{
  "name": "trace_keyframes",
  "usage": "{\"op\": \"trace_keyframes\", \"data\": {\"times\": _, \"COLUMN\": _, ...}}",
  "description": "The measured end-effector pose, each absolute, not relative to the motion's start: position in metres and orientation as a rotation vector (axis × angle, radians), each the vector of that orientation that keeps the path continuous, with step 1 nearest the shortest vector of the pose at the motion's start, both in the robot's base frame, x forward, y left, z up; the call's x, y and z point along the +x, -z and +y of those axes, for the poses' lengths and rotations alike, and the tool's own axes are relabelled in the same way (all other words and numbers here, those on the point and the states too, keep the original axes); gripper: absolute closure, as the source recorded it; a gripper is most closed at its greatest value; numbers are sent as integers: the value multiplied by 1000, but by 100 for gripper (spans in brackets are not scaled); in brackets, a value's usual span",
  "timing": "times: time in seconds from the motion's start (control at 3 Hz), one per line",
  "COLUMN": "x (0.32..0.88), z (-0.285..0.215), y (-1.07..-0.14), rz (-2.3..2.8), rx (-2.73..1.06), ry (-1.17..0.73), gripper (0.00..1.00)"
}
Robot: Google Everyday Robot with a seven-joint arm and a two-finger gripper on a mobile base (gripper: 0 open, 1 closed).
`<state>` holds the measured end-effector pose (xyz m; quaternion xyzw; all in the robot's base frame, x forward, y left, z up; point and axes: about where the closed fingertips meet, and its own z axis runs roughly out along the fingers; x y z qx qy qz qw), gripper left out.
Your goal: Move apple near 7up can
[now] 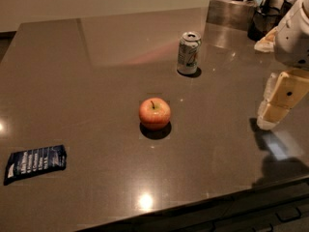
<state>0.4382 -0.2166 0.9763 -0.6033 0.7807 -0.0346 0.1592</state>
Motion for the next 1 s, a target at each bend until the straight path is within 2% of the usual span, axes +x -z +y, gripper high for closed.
{"op": "trace_keyframes", "data": {"times": 0.67, "x": 438, "z": -212, "y": -977, "rz": 2223, "rx": -1730, "ry": 82, "gripper": 0}}
{"op": "trace_keyframes", "data": {"times": 1.0, "x": 437, "z": -171, "y": -962, "rz": 2161, "rx": -1783, "ry": -41, "gripper": 0}}
